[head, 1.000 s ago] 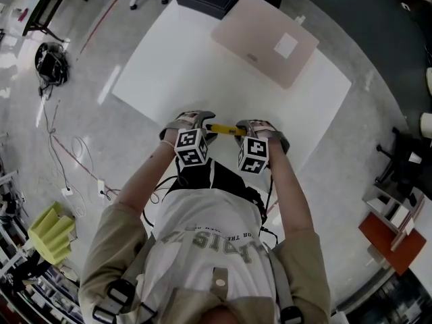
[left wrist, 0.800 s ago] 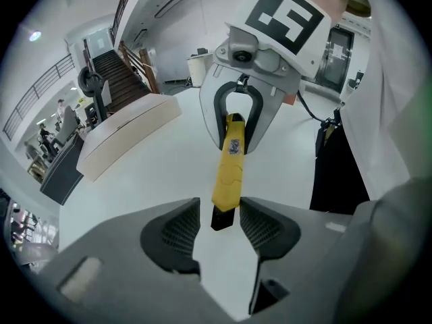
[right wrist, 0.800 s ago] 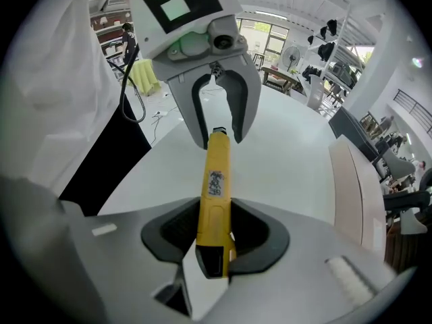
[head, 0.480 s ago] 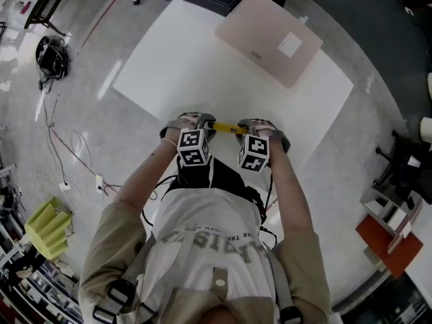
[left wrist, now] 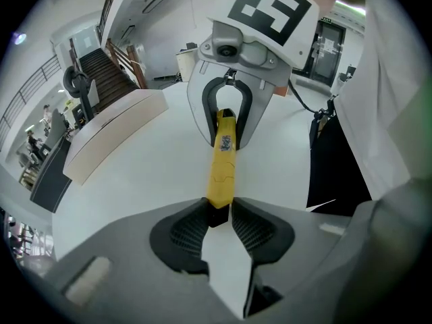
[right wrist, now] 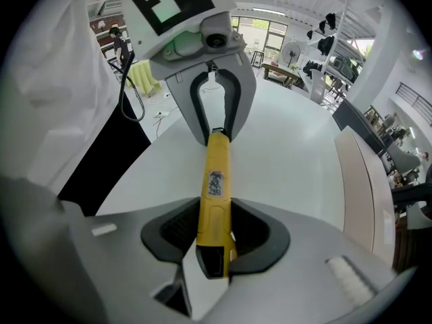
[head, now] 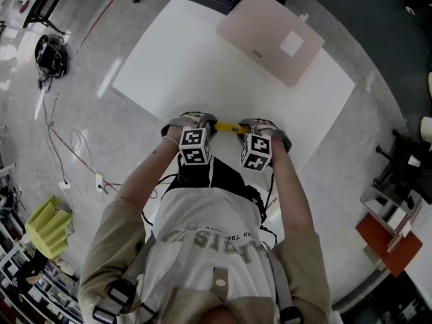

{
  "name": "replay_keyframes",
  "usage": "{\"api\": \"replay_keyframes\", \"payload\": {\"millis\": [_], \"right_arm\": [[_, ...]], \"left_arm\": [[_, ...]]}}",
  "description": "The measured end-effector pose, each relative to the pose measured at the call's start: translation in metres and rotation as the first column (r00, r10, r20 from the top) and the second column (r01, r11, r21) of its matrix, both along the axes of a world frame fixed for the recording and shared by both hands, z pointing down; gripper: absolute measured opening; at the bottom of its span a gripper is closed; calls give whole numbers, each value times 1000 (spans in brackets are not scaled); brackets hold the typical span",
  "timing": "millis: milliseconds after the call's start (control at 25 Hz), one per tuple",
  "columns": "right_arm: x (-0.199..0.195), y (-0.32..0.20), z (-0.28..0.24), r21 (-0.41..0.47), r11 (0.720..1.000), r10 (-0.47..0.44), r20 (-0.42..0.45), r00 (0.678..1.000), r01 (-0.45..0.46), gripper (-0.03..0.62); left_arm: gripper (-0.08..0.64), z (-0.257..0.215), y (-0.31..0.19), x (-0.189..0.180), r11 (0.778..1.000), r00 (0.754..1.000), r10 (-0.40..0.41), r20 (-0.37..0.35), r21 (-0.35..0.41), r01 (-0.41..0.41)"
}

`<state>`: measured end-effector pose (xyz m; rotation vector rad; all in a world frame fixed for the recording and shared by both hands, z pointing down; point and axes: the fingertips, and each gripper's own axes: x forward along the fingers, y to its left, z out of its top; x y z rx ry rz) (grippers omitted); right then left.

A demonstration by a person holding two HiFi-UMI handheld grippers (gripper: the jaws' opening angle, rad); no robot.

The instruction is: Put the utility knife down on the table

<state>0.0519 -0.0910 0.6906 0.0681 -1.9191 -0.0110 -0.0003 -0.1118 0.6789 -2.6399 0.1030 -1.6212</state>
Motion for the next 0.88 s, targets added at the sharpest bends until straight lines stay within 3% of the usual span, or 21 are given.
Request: {"api": "replay_keyframes", "payload": {"millis": [560, 880], "right_arm": [[1, -2, -2, -15, 999, 38, 34, 999, -37, 137], [16, -2, -3, -61, 994, 92, 31, 995, -90, 183]], "left_arm": [[112, -1, 0, 0, 1000, 999, 15, -28, -12, -16], [114, 0, 1, 0, 1000, 999, 22, -30, -19, -22]]}}
